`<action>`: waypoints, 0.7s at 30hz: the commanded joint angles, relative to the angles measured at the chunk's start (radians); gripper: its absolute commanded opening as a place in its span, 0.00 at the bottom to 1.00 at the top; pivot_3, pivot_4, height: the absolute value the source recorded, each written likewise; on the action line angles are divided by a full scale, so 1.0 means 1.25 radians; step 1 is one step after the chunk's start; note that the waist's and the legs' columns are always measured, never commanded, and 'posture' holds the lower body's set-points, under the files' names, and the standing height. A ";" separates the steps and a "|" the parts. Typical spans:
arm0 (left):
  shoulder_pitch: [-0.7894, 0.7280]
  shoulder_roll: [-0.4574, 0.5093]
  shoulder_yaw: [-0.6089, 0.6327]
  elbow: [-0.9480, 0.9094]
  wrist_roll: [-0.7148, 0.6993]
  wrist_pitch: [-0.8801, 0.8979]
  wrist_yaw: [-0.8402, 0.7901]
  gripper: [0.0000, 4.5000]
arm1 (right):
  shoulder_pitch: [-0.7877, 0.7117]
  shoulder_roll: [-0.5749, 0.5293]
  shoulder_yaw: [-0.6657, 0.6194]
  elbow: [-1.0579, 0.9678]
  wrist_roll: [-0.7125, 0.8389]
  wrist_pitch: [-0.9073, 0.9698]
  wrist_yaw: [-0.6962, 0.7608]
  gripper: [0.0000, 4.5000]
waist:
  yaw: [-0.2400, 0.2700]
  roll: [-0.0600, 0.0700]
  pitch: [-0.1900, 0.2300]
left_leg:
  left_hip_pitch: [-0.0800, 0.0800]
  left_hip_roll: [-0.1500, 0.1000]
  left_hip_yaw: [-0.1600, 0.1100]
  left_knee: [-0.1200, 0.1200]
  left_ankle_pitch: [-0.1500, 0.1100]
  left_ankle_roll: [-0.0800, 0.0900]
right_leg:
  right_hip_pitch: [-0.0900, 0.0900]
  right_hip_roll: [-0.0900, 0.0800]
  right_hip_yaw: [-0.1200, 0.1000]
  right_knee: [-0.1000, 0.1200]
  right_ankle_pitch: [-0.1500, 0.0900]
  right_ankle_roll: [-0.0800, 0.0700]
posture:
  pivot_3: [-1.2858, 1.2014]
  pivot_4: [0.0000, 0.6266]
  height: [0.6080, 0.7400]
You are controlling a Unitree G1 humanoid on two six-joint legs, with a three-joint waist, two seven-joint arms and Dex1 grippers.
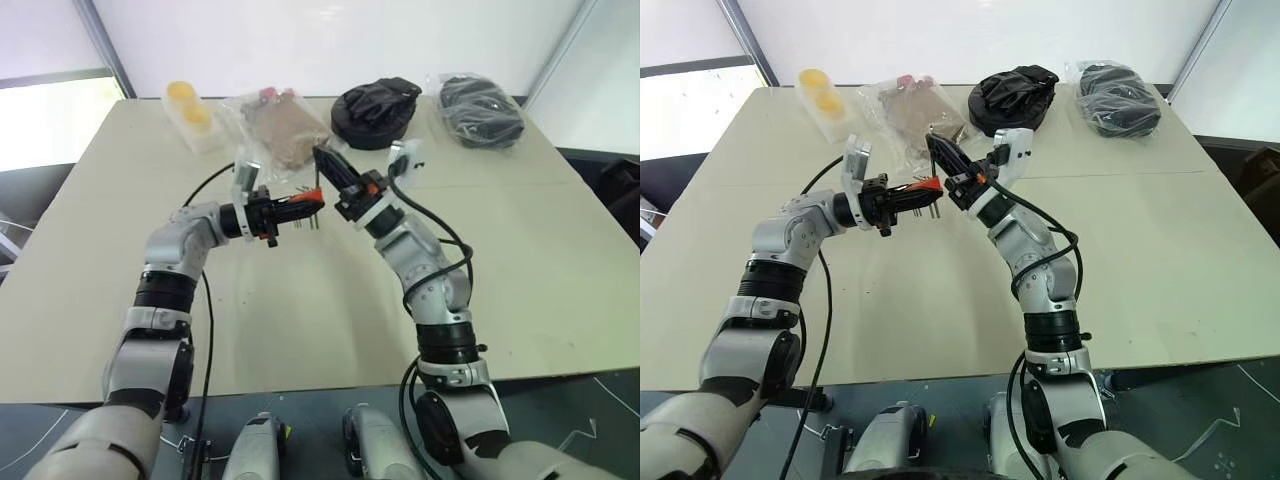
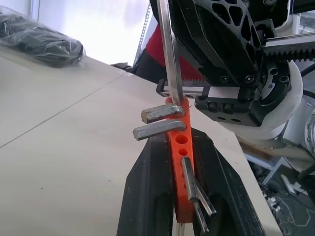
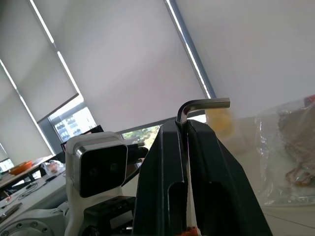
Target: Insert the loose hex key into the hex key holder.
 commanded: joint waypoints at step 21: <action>-0.052 0.021 0.016 -0.021 0.020 -0.096 -0.031 0.00 | 0.016 -0.091 0.022 -0.035 0.025 0.103 0.078 0.01 | 0.001 0.000 0.000 | 0.000 0.000 0.000 0.000 0.000 0.000 | 0.000 0.000 0.000 0.000 0.000 0.000 | 0.52 0.24 1.00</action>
